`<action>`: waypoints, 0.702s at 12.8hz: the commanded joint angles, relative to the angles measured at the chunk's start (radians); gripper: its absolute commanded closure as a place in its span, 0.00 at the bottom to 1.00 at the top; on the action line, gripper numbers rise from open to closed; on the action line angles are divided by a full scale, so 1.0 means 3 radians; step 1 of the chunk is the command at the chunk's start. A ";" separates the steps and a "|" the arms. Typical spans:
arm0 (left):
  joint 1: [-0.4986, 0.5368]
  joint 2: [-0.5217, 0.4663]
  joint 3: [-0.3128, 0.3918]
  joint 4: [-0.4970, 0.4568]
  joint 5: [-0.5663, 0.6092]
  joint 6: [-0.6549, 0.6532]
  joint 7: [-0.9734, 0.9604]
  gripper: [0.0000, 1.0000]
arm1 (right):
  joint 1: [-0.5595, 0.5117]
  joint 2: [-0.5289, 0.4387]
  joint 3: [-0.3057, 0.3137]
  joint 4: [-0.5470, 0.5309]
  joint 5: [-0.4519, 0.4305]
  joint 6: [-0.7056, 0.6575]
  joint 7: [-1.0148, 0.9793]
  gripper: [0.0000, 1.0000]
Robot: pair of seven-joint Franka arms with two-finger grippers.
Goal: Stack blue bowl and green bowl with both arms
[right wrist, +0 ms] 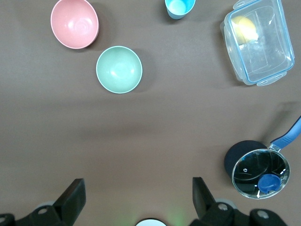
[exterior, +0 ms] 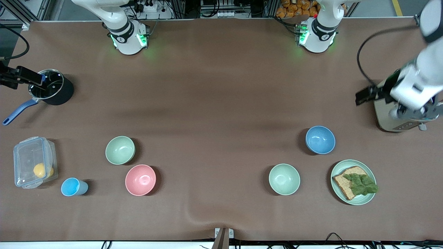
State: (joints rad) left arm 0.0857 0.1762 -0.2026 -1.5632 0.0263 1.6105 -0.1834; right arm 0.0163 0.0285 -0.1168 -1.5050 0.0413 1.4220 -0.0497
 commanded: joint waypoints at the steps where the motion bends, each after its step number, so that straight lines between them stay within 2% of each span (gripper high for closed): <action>1: 0.0001 0.0450 -0.0020 -0.0111 0.0234 0.0387 -0.0038 0.00 | -0.0019 0.0012 0.0021 -0.0040 -0.0041 -0.0020 0.0002 0.00; 4: 0.0164 0.0726 -0.0025 -0.0413 0.0240 0.0971 -0.0100 0.00 | 0.0047 0.0318 0.0042 -0.0056 0.0016 0.0010 -0.0008 0.00; 9: 0.0246 0.1038 -0.0025 -0.0495 0.0240 0.1181 -0.0105 0.00 | 0.0145 0.0988 0.0118 -0.0056 0.0031 0.0357 -0.0023 0.00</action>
State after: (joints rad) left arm 0.1500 0.4822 -0.2005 -1.6879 0.0810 1.9334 -0.2007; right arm 0.0613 0.2589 -0.0805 -1.5421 0.0441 1.5121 -0.0514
